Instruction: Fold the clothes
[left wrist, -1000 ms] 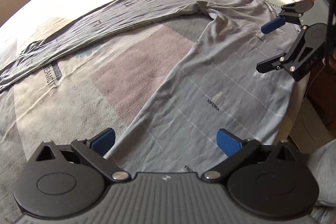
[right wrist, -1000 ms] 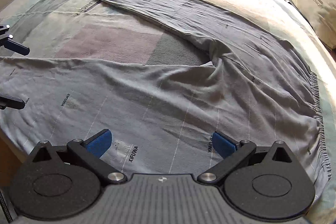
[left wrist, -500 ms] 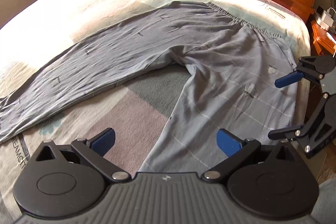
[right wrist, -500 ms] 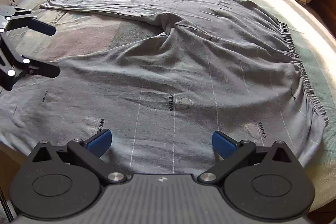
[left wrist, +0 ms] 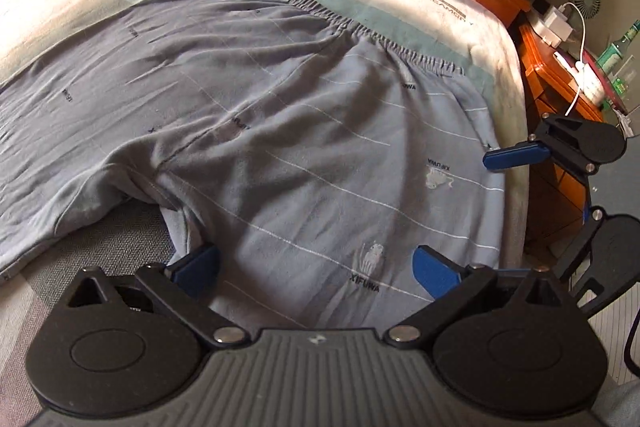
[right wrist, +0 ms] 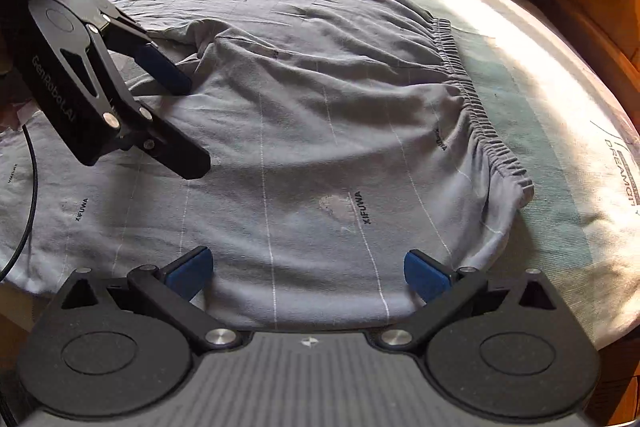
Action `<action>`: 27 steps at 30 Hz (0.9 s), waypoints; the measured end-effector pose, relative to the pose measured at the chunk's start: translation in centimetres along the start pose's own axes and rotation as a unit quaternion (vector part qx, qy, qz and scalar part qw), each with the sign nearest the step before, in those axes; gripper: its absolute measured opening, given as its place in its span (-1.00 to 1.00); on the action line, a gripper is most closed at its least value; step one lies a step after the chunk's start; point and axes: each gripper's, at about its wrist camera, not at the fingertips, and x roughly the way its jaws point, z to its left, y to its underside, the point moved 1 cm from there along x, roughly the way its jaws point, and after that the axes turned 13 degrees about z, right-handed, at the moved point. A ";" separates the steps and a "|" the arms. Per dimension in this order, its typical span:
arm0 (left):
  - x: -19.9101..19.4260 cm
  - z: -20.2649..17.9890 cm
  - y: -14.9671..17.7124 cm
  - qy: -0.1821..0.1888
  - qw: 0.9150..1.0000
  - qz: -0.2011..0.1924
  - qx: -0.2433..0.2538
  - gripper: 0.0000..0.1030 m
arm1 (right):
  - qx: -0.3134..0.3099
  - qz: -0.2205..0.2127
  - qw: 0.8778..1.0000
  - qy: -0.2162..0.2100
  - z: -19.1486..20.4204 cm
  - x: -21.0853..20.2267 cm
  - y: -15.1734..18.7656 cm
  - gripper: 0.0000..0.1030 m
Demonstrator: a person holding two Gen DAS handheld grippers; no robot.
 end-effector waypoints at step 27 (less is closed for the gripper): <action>2.0 0.5 -7.6 -0.017 0.998 0.028 0.054 0.98 | 0.053 0.032 0.998 0.013 -1.8 0.1 -0.3 1.00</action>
